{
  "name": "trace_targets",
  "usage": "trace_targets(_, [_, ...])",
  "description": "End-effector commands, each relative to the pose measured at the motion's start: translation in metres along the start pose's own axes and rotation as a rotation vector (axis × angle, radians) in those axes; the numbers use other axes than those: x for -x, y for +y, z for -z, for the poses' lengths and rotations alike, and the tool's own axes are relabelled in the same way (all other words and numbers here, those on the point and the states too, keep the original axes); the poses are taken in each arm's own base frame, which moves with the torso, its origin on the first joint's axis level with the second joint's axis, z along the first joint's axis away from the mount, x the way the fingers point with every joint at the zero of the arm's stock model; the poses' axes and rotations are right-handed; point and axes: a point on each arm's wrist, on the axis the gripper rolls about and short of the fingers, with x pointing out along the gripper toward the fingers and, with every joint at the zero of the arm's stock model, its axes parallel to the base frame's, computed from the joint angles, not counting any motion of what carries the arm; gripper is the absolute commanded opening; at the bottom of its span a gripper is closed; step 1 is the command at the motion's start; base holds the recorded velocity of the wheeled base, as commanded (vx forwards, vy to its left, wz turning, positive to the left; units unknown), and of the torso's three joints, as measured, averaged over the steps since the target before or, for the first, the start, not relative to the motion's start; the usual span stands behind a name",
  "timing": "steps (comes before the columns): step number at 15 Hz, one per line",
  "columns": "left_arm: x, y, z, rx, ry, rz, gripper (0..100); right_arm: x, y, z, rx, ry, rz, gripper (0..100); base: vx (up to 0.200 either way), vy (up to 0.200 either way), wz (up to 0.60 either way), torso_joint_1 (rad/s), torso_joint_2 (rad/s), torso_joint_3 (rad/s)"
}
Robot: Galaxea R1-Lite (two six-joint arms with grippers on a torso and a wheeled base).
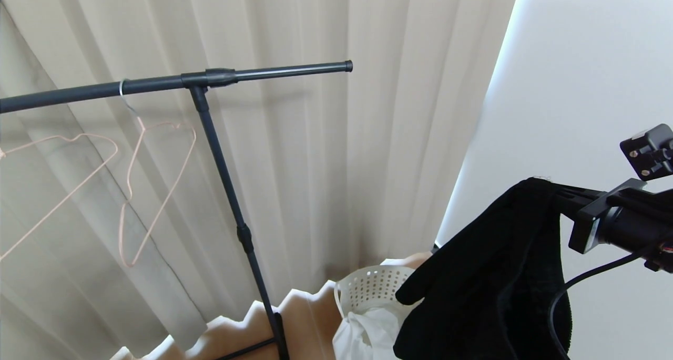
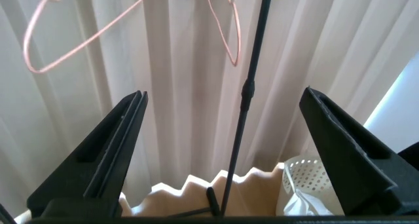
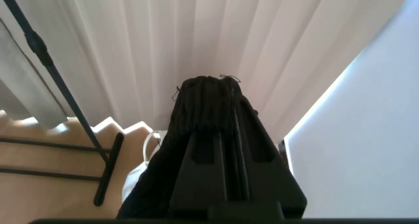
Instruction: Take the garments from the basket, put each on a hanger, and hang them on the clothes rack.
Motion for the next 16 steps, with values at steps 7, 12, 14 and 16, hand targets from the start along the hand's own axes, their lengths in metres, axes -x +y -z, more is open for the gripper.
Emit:
trace_targets(7, [0.0, 0.0, 0.0, -0.002, 0.0, 0.004, 100, -0.0008, 0.0002, 0.0018, -0.001, 0.008, -0.002, 0, 0.0, 0.0, 0.0, 0.22, -0.48, -0.243])
trace_targets(12, [0.0, -0.0001, 0.0, -0.004, 0.0, 0.005, 100, -0.0006, 0.0008, 0.0035, 0.0, 0.013, -0.004, 0, 0.0, 0.0, 0.0, 0.174, -0.37, -0.197])
trace_targets(14, [0.0, -0.0001, 0.0, -0.001, -0.001, 0.002, 100, -0.0001, 0.0013, 0.0046, 0.001, 0.016, -0.006, 0, 0.0, 0.0, 0.0, 0.154, -0.33, -0.183])
trace_targets(16, [0.0, 0.0, 0.0, -0.001, 0.0, 0.004, 100, 0.0004, 0.0032, 0.0038, 0.002, 0.009, -0.015, 0, 0.0, 0.0, 0.0, 0.037, -0.07, -0.044])
